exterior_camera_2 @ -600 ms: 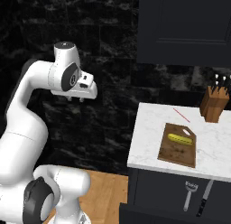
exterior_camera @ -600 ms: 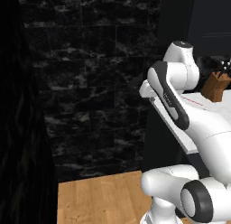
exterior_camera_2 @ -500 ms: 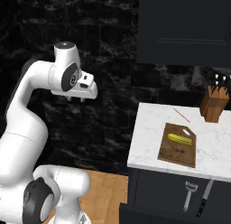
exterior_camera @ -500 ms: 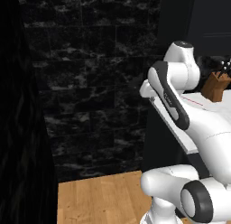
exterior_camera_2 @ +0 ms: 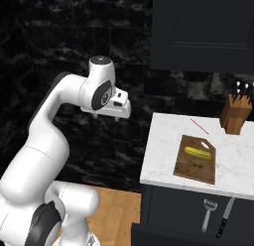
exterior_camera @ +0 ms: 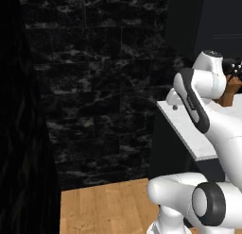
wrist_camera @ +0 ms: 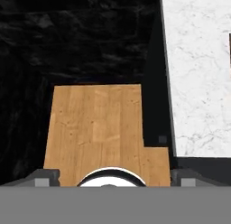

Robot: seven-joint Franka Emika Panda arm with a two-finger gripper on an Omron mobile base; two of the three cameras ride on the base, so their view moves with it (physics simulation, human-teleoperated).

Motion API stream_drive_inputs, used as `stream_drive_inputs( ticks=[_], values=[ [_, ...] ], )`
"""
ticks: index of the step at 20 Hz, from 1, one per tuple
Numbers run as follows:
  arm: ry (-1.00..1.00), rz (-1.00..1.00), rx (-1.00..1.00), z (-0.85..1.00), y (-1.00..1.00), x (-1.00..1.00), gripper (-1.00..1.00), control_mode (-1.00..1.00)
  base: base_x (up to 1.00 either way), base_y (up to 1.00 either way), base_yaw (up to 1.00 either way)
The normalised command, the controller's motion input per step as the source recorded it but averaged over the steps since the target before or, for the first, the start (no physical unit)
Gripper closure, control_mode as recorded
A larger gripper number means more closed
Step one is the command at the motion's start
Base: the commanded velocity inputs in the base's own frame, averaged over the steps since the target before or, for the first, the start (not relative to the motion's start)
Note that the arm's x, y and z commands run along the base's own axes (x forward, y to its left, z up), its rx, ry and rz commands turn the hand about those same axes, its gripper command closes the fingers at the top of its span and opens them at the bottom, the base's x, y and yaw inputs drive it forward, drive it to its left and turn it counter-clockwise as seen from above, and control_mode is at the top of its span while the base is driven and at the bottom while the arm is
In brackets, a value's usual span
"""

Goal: Place the appropriate cutting tool for cutting the cucumber skin on the cutting board.

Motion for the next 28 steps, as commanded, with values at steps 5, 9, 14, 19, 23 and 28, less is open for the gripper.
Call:
stream_drive_inputs(
  ticks=[5,9,14,19,23,28],
  values=[
    [0.00,0.00,0.00,-0.50,-0.78,0.32,-1.00,-1.00,0.00,0.00,0.00],
    [0.00,0.00,0.01,-0.47,-0.88,-0.75,-1.00,-1.00,0.00,0.00,0.00],
    [0.00,0.00,0.00,-0.32,-0.60,-1.00,-1.00,-1.00,0.00,0.00,0.00],
    [0.00,0.00,0.00,-0.26,-0.39,-0.91,-1.00,-1.00,0.00,0.00,0.00],
    [0.04,0.00,-0.01,-0.60,-0.50,-0.62,-1.00,-1.00,0.00,0.00,0.00],
    [0.06,0.00,-0.05,-0.62,-0.61,-0.33,-1.00,-1.00,0.00,0.00,0.00]
  ],
)
